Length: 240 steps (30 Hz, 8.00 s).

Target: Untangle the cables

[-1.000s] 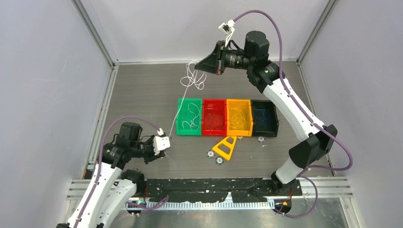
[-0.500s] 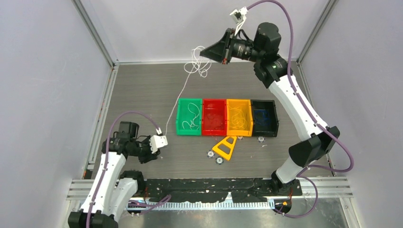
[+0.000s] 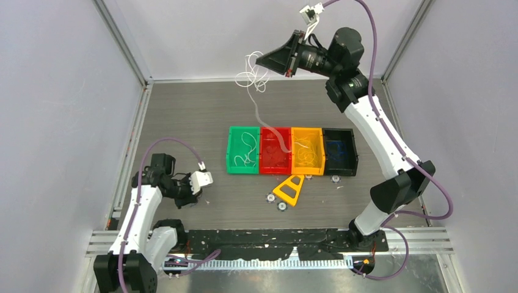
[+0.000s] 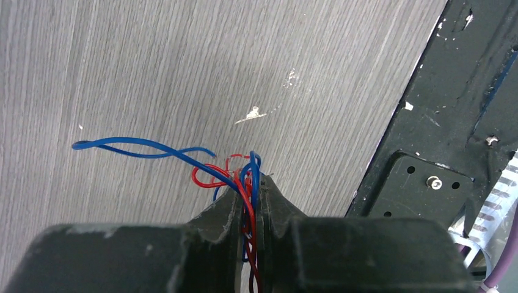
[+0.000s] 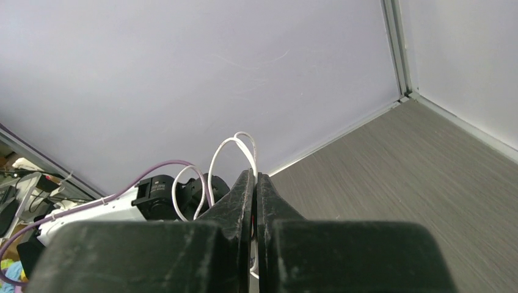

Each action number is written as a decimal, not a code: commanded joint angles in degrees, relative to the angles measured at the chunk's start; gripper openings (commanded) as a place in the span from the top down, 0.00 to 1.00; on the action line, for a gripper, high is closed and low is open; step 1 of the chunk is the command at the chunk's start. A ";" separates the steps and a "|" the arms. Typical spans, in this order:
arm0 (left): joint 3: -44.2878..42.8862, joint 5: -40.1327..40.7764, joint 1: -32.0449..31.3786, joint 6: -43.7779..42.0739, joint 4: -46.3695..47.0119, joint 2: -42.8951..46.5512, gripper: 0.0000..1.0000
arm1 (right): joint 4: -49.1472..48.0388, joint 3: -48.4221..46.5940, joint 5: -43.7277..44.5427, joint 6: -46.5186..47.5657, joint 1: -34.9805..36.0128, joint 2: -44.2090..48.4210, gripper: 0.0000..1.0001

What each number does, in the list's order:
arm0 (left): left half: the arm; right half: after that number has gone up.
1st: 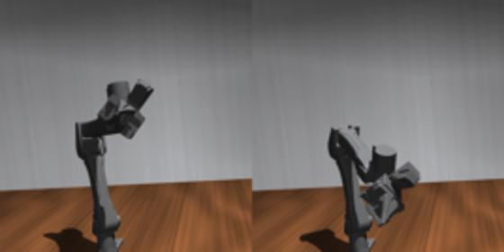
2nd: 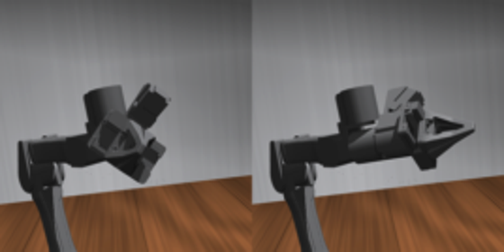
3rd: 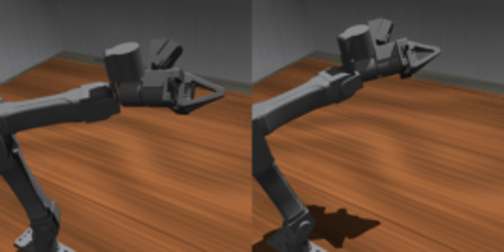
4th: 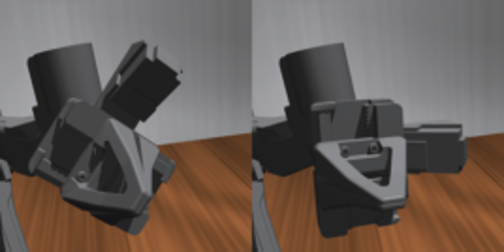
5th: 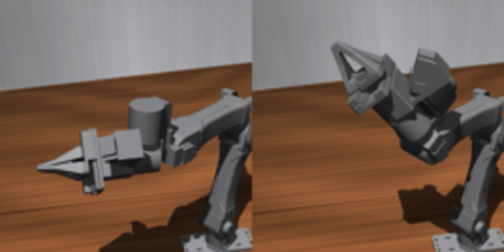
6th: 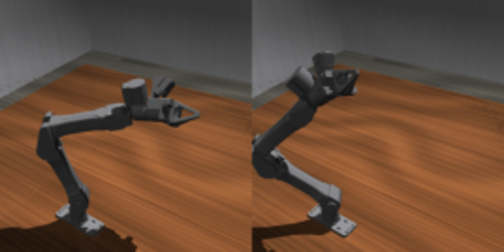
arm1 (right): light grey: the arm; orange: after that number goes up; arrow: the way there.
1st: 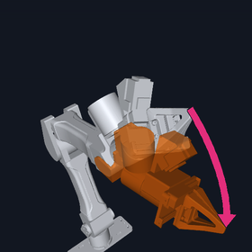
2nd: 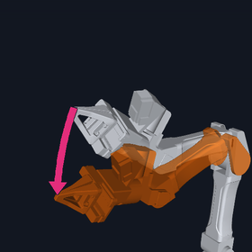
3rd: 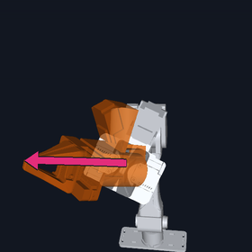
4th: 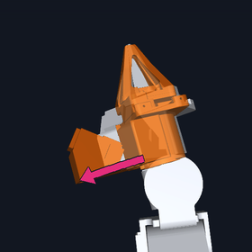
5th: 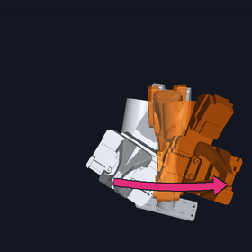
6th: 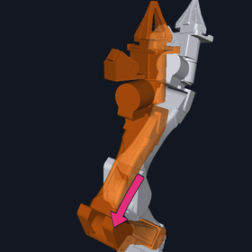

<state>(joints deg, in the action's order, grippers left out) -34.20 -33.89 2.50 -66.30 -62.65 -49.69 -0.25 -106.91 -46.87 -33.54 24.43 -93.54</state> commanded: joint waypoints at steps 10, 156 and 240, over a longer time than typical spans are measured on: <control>-11.69 -11.84 4.26 13.80 4.76 3.94 0.14 | -5.20 1.62 -0.05 -2.69 1.43 -1.35 0.94; -11.60 -17.75 8.02 76.19 62.83 -24.61 0.21 | 13.56 12.49 38.90 65.87 21.55 -25.89 0.95; -14.49 -16.14 12.21 66.95 40.93 -20.67 0.16 | 39.11 2.46 39.93 69.89 25.23 -33.75 0.95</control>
<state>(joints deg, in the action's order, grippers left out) -46.92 -50.54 13.96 3.60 -16.64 -70.65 40.77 -102.85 -10.57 37.36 49.54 -126.52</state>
